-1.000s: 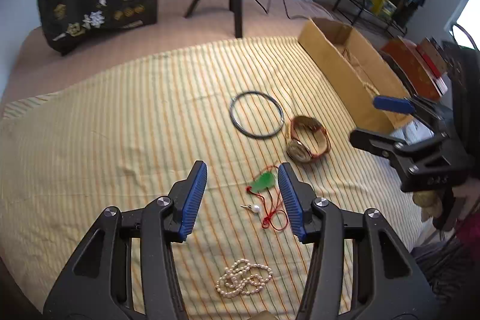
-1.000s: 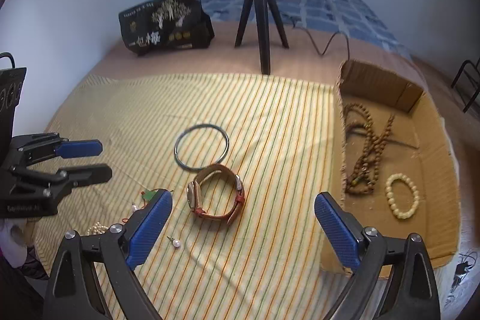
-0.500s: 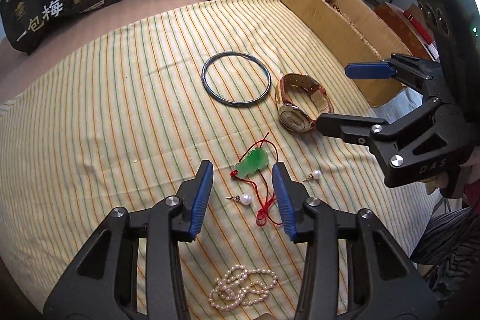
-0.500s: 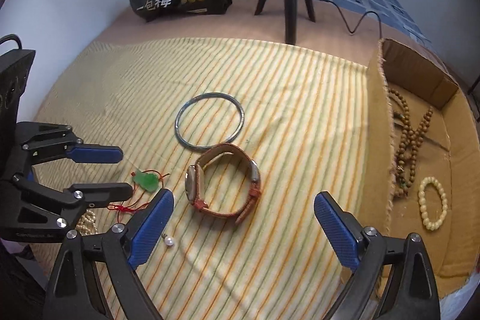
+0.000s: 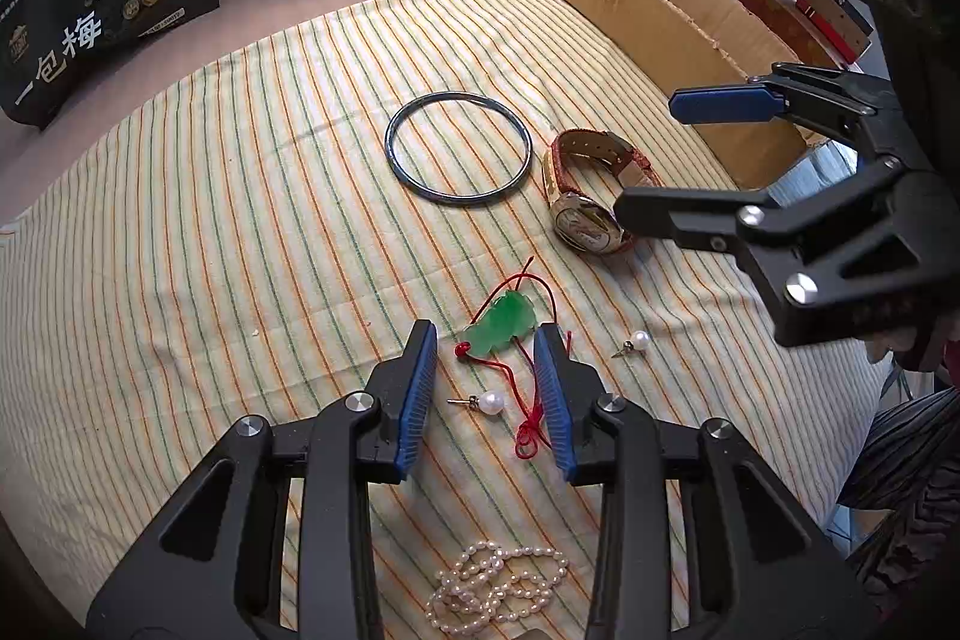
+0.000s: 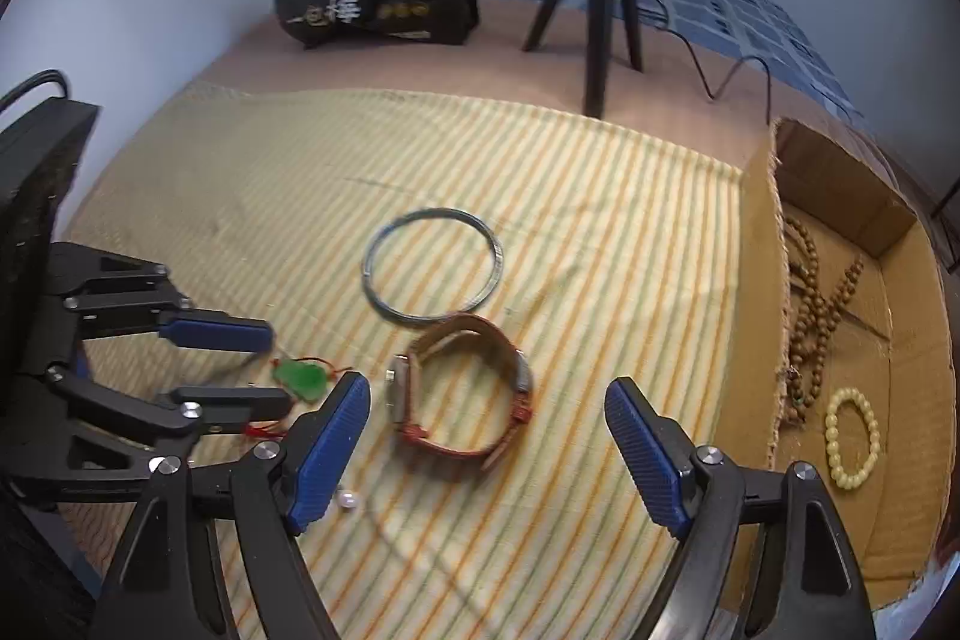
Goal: Organize jewelry
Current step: 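Grasp the green jade pendant with the left tool while the right tool grasps the leather watch, then carry the pendant and watch into the cardboard box and open both tools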
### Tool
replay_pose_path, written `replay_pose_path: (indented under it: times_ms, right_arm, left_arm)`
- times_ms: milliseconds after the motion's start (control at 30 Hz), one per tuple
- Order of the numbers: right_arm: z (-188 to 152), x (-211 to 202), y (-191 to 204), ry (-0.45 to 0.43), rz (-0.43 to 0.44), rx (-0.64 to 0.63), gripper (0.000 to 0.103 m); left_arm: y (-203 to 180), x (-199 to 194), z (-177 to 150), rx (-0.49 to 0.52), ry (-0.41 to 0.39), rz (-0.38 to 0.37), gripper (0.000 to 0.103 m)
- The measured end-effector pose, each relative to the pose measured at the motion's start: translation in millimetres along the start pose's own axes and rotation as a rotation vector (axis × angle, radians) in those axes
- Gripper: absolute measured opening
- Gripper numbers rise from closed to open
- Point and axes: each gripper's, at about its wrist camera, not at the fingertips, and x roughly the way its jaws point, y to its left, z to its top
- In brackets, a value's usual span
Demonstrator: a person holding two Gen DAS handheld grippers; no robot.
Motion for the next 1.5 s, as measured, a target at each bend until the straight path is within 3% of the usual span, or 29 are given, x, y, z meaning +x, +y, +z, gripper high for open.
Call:
replay_pose_path:
  times_ms: [100, 167, 500, 833, 1133, 1500]
  right_arm:
    - [1.4, 4.1, 3.8, 0.011, 0.026, -0.006, 0.081]
    - [1.2, 9.8, 3.7, 0.031, 0.038, -0.005, 0.074]
    - [0.3, 32.3, 0.1, 0.091, 0.03, 0.006, 0.07]
    - [1.1, 39.7, 3.2, 0.105, 0.029, 0.0, 0.06]
    - [-0.4, 34.0, 4.0, 0.089, 0.033, 0.013, 0.058]
    - [7.6, -2.6, 4.5, 0.001, 0.054, 0.034, 0.058]
  left_arm:
    - [1.5, 0.5, 0.4, -0.005, 0.0, -0.001, 0.034]
    - [2.4, 0.8, 0.0, -0.007, 0.001, -0.001, 0.034]
    - [-2.8, 5.1, 2.5, 0.012, 0.004, -0.006, 0.034]
    - [-13.6, 16.3, 1.6, 0.109, -0.012, 0.083, 0.028]
    - [-5.3, 7.4, 0.9, 0.049, -0.032, 0.086, 0.026]
    - [6.2, -41.6, 21.7, -0.058, -0.162, 0.051, 0.026]
